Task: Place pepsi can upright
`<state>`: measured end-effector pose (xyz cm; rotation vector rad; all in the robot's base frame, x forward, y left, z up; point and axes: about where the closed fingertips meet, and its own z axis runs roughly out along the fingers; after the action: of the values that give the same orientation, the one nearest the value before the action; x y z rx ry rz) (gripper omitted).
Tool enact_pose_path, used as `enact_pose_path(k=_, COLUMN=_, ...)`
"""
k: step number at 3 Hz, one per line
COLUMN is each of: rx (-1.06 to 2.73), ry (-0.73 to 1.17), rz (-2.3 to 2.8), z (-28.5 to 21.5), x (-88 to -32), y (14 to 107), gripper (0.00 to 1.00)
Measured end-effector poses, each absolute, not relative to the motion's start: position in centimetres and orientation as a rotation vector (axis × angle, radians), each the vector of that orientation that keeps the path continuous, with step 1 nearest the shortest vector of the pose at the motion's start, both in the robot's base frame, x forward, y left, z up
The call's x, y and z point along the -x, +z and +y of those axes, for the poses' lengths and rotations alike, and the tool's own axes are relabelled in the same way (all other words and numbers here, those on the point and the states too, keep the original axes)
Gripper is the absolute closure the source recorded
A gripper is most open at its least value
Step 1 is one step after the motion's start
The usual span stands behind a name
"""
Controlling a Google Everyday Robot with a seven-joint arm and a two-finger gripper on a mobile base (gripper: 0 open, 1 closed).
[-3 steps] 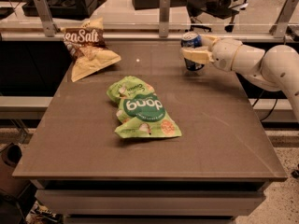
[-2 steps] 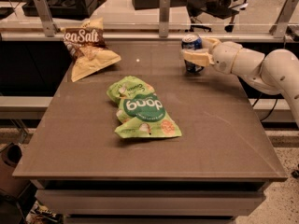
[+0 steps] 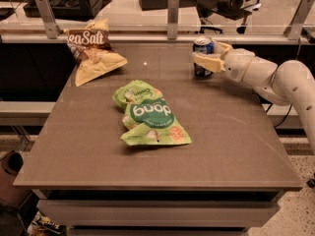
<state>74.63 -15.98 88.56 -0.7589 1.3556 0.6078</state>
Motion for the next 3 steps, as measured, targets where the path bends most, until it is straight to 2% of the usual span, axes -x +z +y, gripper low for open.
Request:
enact_pose_path(k=1, rx=0.759, ry=0.608, rz=1.356, z=-15.98, x=-74.63, y=88.77, gripper=1.0)
enact_pose_path(k=2, rx=0.759, ry=0.608, rz=1.355, z=-15.96, x=-74.63, y=88.83, gripper=0.85)
enact_pose_path(k=3, rx=0.759, ry=0.608, rz=1.355, z=-15.95, x=-74.63, y=88.86, gripper=0.62)
